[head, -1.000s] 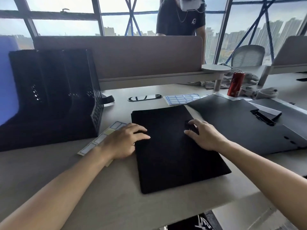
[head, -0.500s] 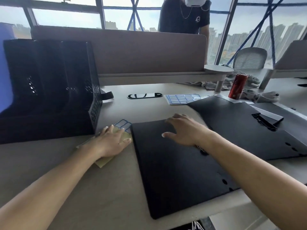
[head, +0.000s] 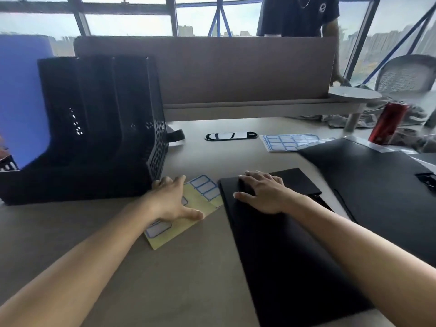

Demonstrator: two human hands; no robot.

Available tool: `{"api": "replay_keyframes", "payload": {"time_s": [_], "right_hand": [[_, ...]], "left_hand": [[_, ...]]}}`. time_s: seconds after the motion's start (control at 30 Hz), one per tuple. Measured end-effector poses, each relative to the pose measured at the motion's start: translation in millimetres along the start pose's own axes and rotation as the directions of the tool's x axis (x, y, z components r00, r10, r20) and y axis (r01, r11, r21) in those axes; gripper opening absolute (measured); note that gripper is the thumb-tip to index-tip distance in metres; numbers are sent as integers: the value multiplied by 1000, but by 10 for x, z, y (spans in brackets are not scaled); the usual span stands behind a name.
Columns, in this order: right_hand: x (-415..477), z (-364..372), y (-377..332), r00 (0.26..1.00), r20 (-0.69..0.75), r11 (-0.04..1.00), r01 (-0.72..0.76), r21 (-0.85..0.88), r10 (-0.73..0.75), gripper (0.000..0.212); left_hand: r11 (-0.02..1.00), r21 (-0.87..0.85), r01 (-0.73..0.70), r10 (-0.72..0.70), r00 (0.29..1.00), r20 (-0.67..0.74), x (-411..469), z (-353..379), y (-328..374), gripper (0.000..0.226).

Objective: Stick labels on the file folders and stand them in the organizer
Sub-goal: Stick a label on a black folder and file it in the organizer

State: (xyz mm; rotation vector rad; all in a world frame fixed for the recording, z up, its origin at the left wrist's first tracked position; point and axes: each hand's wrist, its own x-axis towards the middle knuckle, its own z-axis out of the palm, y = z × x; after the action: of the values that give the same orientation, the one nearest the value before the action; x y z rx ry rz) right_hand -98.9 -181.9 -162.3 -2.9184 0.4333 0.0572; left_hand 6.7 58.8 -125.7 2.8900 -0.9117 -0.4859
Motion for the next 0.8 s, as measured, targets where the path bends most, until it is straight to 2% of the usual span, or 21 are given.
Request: {"api": "replay_keyframes", "payload": {"time_s": [0.17, 0.33, 0.43, 0.53, 0.6, 0.67, 0.8], "right_hand": [[-2, 6, -28, 997, -79, 999, 4, 45, -1, 71], [-22, 73, -18, 989, -149, 998, 5, 58, 4, 67], [-18, 97, -3, 987, -159, 998, 2, 68, 9, 66], [-28, 108, 3, 986, -168, 997, 4, 78, 9, 65], [-47, 104, -23, 986, -168, 997, -2, 80, 16, 64], [-72, 109, -82, 984, -178, 997, -14, 78, 28, 62], [-126, 140, -286, 978, -207, 997, 6, 74, 9, 59]], "left_hand": [[989, 133, 65, -79, 992, 98, 91, -183, 178, 129], [975, 194, 106, -130, 985, 113, 128, -291, 309, 102], [970, 205, 134, -153, 985, 81, 131, -283, 300, 108], [984, 71, 165, -162, 986, -50, 112, -253, 229, 107], [992, -36, 121, -125, 976, -179, 114, -284, 152, 82], [991, -126, 47, -77, 967, -245, 105, -373, 95, 52], [962, -272, -25, -76, 932, -354, 30, -612, 64, 31]]}}
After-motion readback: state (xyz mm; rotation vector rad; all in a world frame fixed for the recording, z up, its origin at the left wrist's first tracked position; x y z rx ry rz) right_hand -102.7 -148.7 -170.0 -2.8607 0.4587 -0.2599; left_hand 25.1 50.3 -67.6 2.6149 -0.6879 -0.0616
